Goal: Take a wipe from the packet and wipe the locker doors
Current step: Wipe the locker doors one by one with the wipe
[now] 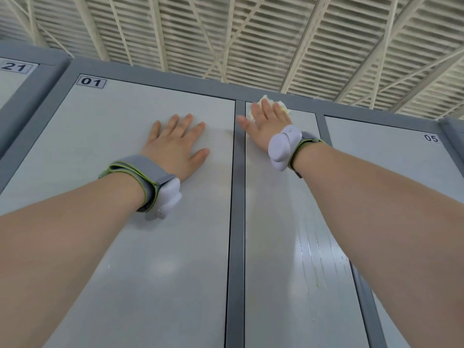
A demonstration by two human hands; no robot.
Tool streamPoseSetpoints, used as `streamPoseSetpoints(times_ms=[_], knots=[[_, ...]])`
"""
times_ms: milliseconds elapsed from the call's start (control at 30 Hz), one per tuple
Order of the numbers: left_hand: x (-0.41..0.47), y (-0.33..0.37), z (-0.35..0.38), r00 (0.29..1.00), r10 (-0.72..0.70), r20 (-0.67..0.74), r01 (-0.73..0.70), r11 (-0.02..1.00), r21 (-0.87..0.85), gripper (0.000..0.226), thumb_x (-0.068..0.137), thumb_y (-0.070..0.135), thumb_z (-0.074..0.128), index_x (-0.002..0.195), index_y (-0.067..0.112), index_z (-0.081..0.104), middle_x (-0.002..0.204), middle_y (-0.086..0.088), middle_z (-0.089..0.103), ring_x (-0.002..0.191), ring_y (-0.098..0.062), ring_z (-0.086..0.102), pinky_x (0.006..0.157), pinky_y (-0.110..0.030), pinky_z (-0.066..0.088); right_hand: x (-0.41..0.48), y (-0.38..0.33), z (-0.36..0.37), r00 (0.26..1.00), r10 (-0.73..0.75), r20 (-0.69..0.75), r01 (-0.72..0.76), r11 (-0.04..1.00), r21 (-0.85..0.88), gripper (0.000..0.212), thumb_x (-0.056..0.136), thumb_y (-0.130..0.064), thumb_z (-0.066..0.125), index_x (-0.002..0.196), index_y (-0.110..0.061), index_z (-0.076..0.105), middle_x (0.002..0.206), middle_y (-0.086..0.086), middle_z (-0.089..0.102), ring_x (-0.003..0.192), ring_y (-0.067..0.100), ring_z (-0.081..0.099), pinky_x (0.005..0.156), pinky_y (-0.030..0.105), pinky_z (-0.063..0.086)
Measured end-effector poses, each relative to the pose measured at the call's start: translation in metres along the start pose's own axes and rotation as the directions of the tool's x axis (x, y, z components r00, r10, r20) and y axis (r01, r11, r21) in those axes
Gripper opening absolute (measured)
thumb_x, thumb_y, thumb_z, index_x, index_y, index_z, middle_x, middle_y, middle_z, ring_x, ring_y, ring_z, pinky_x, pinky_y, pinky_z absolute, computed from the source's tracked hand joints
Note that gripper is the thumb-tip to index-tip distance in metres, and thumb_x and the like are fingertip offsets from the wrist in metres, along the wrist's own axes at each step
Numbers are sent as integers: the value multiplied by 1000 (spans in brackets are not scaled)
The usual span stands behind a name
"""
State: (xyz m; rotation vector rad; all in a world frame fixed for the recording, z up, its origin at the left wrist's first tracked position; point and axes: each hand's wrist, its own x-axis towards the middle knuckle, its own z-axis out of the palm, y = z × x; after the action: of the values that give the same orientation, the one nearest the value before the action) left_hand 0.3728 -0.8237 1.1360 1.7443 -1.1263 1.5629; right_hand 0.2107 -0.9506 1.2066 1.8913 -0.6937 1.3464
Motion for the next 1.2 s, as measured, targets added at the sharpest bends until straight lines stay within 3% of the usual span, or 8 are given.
streamPoseSetpoints(times_ms=[133, 333, 467, 633, 933, 1200], knots=[[1, -1, 3, 1000, -5, -16, 6, 1000, 7, 59, 98, 48, 25, 151, 29, 6, 160, 3, -3, 146, -19, -5, 117, -41, -4, -5, -11, 4, 1000, 4, -3, -3, 988, 152, 68, 96, -59, 18, 151, -21, 6, 159, 2, -5, 145, 26, -9, 117, 36, -7], [2, -1, 1, 1000, -7, -12, 7, 1000, -5, 59, 98, 47, 27, 151, 28, 8, 160, 2, -2, 146, -20, -4, 117, -41, -3, -34, -3, 8, 993, -121, 14, 118, 983, 140, 68, 95, -58, 19, 151, -22, 4, 159, -1, -8, 145, 22, -13, 116, 32, -9], [2, -1, 0, 1000, -5, 0, 5, 1000, 3, 59, 99, 46, 26, 151, 28, 7, 160, 1, -3, 146, -20, -5, 117, -41, -4, -29, 35, 6, 999, 5, 40, -6, 1000, 22, 60, 100, -48, 26, 151, -27, 3, 159, 4, -11, 145, 28, -12, 115, 35, -9], [1, 2, 3, 1000, -15, -26, 15, 1000, -4, 58, 99, 44, 27, 151, 27, 8, 160, 1, -2, 146, -19, -4, 117, -42, -4, -8, 40, 11, 980, 199, 22, -200, 976, 90, 80, 89, -68, 16, 151, -19, 2, 159, 6, -7, 145, 29, -10, 117, 41, -6], [4, 12, -4, 997, -75, -22, 75, 997, -34, 58, 98, 42, 31, 150, 21, 17, 160, -2, 3, 146, -20, -4, 116, -43, -5, -42, 6, 11, 992, -123, 6, 121, 982, 145, 71, 94, -61, 19, 151, -24, 2, 159, 0, -10, 145, 23, -13, 116, 34, -9], [3, 32, 1, 1000, -5, -4, 5, 1000, -30, 67, 99, 46, 27, 151, 11, 4, 159, -2, -4, 146, -17, -6, 117, -37, -6, -22, 61, 9, 989, 148, 7, -148, 988, 38, 66, 96, -55, 29, 150, -24, 5, 158, 6, -4, 145, 30, -7, 117, 40, -4]])
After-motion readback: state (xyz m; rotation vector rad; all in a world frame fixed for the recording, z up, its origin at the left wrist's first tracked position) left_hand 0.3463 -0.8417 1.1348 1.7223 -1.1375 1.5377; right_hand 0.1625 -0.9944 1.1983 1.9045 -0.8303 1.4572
